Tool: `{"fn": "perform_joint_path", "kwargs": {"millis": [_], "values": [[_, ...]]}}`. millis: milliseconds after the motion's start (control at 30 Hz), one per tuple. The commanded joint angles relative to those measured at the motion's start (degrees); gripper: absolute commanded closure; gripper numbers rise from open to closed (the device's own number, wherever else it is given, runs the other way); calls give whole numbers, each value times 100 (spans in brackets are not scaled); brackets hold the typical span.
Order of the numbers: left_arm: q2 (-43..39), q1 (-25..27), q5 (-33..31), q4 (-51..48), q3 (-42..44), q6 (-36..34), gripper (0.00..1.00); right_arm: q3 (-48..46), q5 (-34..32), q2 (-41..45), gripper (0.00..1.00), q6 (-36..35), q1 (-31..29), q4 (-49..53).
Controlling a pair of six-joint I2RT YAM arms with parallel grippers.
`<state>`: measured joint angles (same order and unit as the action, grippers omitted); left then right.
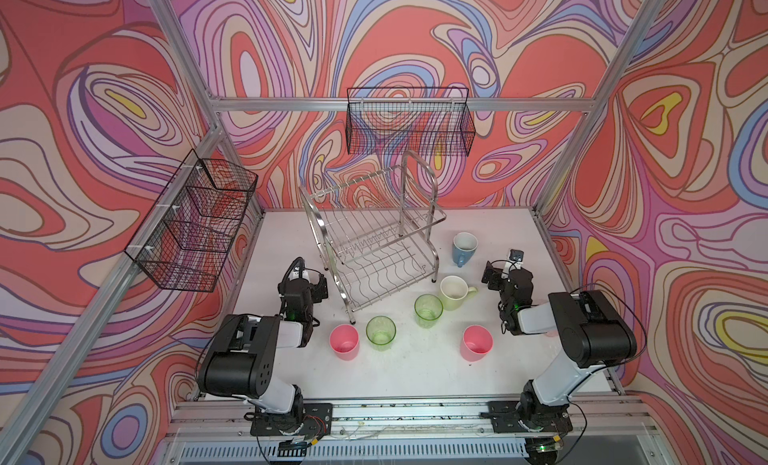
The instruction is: Load the cups into the dish rack
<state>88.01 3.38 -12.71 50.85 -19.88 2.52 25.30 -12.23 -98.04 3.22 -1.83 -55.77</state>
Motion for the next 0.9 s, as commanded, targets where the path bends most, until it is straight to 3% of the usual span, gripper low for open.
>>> {"fn": "perform_joint_path", "kwargs": {"millis": [0,867], "values": [[73,-24,-45,206,-103,-88,0,98,-23,-66,2,-24,26,-47],[20,-5,99,87,-134,-167,3,-39,-83,-23,1,-80,-1,-284]]}}
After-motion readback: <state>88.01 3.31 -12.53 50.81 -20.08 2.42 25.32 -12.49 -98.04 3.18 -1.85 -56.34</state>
